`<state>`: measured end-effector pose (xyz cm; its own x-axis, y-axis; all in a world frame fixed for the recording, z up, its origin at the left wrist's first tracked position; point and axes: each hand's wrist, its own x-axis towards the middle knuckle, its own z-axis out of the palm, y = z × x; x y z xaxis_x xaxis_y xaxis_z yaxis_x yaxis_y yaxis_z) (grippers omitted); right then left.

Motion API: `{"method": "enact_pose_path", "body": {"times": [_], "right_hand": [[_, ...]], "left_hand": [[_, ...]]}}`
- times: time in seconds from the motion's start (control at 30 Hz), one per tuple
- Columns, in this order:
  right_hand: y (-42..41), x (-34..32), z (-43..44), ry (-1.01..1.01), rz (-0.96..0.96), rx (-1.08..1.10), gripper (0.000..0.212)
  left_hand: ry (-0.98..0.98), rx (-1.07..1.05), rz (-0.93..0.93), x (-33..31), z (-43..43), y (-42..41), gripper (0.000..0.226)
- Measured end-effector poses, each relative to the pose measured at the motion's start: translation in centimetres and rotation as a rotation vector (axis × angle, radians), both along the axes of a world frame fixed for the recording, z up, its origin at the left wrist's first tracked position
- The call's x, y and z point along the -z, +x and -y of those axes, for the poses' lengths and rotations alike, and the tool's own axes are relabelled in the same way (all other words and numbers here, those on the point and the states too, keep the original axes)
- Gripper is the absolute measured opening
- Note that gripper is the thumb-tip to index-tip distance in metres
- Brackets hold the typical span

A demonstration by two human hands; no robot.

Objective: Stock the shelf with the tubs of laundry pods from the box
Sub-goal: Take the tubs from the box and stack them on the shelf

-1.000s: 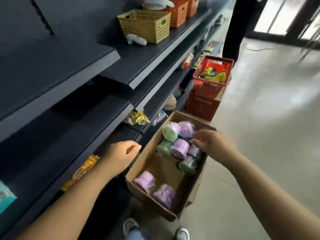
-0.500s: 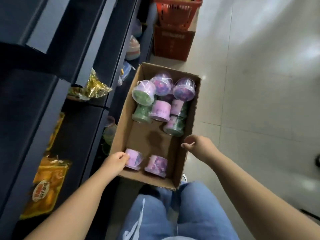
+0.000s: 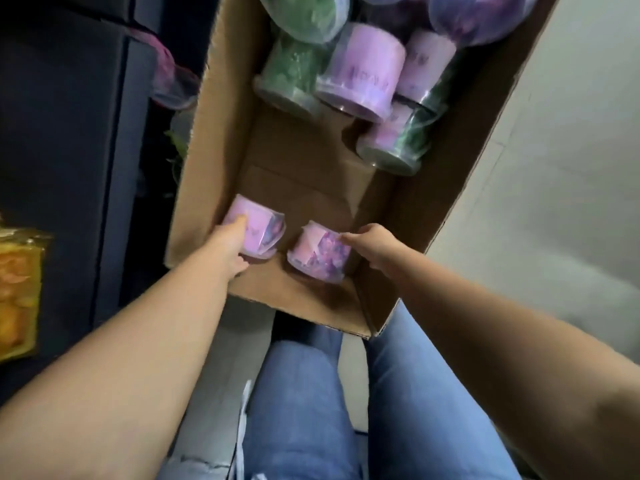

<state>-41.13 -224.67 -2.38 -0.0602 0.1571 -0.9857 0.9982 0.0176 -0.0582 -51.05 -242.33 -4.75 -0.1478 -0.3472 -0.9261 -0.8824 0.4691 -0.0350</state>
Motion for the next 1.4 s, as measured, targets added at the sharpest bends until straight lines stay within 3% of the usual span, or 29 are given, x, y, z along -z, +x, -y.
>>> {"method": "enact_pose_path", "body": {"times": [0.1, 0.17, 0.3, 0.4, 0.5, 0.6, 0.67, 0.77, 0.8, 0.97, 1.03, 1.07, 1.17, 1.23, 1.3, 1.4], "right_hand": [[0.2, 3.1, 1.6, -0.072, 0.099, 0.093, 0.092], [0.1, 5.1, 2.5, -0.092, 0.136, 0.14, 0.103], [0.2, 7.4, 3.9, -0.056, 0.143, 0.159, 0.111], [0.8, 7.6, 3.2, 0.019, 0.084, 0.138, 0.111], [1.6, 7.4, 2.0, 0.114, 0.076, 0.341, 0.111], [2.8, 6.8, 1.3, 0.099, 0.084, 0.727, 0.097], [3.1, 6.3, 1.3, 0.047, -0.011, 0.978, 0.086], [2.4, 5.7, 1.7, 0.005, -0.151, 1.258, 0.069], [2.0, 5.5, 2.0, -0.019, -0.163, 1.257, 0.061], [2.6, 4.7, 4.1, -0.072, 0.009, 0.752, 0.049], [3.0, 4.6, 3.6, 0.058, -0.03, 0.739, 0.022], [2.9, 4.5, 3.1, 0.18, -0.07, 0.741, 0.019], [2.3, 4.6, 1.5, 0.504, -0.18, 0.786, 0.03], [1.5, 4.4, 0.7, 0.554, -0.193, 0.782, 0.032], [0.6, 4.0, -0.5, 0.622, -0.261, 0.639, 0.036], [-0.5, 4.4, -2.2, 0.671, -0.257, 0.348, 0.067]], "left_hand": [[-0.107, -0.009, -0.121, 3.4, 1.3, 0.2, 0.058], [-0.172, -0.089, -0.231, 5.2, 2.3, 0.2, 0.058], [-0.257, -0.269, -0.425, 5.5, 2.3, 1.2, 0.052], [-0.146, -0.232, -0.552, 4.7, 0.8, 1.9, 0.043], [0.044, -0.054, -0.632, 3.6, -0.8, 1.1, 0.034], [0.147, 0.326, -0.677, 3.1, -1.5, -0.9, 0.037], [0.195, 0.585, -0.693, 2.5, -2.1, -2.6, 0.039], [0.25, 0.805, -0.668, 1.6, -2.9, -5.0, 0.044], [0.267, 0.861, -0.645, 1.6, -3.0, -5.5, 0.045], [0.221, 0.991, -0.558, 2.8, -2.6, -5.2, 0.049], [0.128, 0.942, -0.602, 2.8, -2.4, -4.4, 0.058], [0.086, 0.887, -0.637, 2.7, -2.3, -3.9, 0.064], [0.013, 0.605, -0.669, 2.4, -1.8, -1.9, 0.082], [-0.048, 0.357, -0.543, 2.6, -1.7, -0.4, 0.093], [-0.075, 0.109, -0.372, 2.8, -2.2, 0.6, 0.1], [-0.041, 0.041, -0.266, 3.1, -3.0, 1.3, 0.097]]}}
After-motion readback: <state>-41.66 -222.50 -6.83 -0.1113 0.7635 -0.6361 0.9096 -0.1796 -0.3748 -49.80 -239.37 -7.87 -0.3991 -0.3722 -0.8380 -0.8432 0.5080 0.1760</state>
